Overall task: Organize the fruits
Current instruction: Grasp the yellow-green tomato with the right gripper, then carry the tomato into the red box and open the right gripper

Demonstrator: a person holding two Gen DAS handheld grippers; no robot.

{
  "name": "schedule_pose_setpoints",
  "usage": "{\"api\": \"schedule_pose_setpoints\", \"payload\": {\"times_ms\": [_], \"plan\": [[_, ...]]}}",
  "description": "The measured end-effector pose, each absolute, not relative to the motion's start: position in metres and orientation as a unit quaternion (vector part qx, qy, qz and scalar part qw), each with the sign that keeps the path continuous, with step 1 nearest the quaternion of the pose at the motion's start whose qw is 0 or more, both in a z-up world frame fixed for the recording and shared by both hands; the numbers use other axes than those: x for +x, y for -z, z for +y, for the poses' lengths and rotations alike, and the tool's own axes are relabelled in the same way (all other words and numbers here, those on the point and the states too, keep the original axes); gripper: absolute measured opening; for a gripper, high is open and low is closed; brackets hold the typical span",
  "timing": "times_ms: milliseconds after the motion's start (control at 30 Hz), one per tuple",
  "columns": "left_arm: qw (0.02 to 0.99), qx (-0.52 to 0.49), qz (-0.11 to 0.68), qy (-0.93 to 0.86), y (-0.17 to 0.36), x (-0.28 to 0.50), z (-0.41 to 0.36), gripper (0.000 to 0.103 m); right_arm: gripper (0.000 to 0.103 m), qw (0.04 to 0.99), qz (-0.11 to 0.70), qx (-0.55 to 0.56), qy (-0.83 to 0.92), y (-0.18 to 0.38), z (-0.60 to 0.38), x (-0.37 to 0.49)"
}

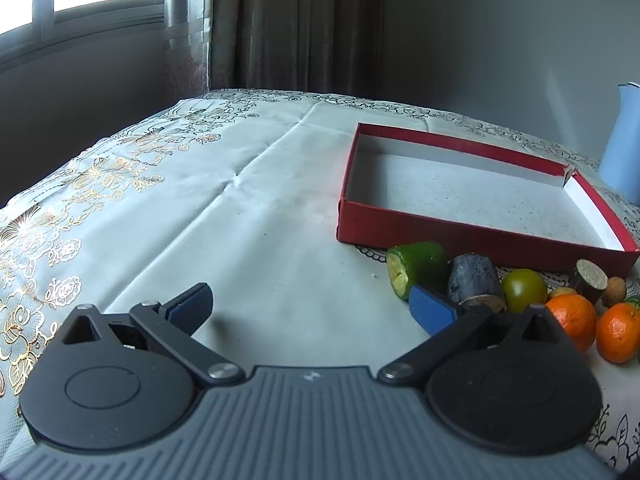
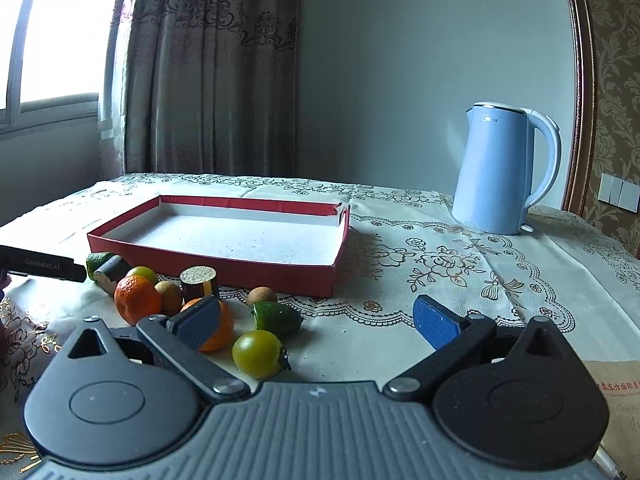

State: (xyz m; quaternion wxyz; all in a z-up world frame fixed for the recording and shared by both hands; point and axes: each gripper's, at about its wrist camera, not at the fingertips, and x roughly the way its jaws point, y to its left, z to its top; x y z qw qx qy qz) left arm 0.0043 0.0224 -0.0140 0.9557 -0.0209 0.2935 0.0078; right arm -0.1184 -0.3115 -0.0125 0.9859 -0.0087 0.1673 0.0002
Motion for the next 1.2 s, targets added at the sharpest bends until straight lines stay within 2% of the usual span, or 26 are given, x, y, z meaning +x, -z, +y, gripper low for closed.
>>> {"api": "schedule_pose_setpoints", "payload": {"times_ms": [467,567,633,667,700,767,1033,1067,1167,1200], "plan": [[0.955,-0.023,0.295,-0.011,0.014,0.005,0.023,0.103,0.102,0.977,0.212,-0.019,-0.028,0.022,-0.303,-0.107],[0.955,-0.024,0.295,-0.010,0.014,0.005,0.023,0.103,0.099,0.974,0.224,-0.027,-0.031,0.024,-0.300,-0.102],[0.955,-0.024,0.295,-0.010,0.014,0.005,0.023,0.103,0.092,0.971,0.233,-0.032,-0.042,0.026,-0.299,-0.099],[0.955,-0.025,0.295,-0.010,0.014,0.005,0.024,0.103,0.080,0.970,0.237,-0.032,-0.044,0.027,-0.299,-0.097],[0.955,-0.026,0.295,-0.010,0.014,0.005,0.024,0.103,0.063,0.969,0.241,-0.031,-0.047,0.027,-0.298,-0.095],[0.955,-0.027,0.295,-0.009,0.014,0.005,0.025,0.103,0.049,0.966,0.252,-0.024,-0.058,0.029,-0.299,-0.091],[0.955,-0.027,0.296,-0.009,0.014,0.005,0.025,0.103,0.049,0.961,0.266,-0.028,-0.069,0.030,-0.296,-0.082],[0.955,-0.027,0.296,-0.009,0.014,0.005,0.025,0.103,0.047,0.961,0.265,-0.028,-0.069,0.030,-0.296,-0.082],[0.955,-0.026,0.296,-0.009,0.015,0.005,0.024,0.103,0.034,0.959,0.269,-0.019,-0.085,0.030,-0.295,-0.082],[0.955,-0.027,0.296,-0.009,0.015,0.005,0.024,0.103,0.033,0.959,0.269,-0.021,-0.084,0.031,-0.294,-0.082]]}}
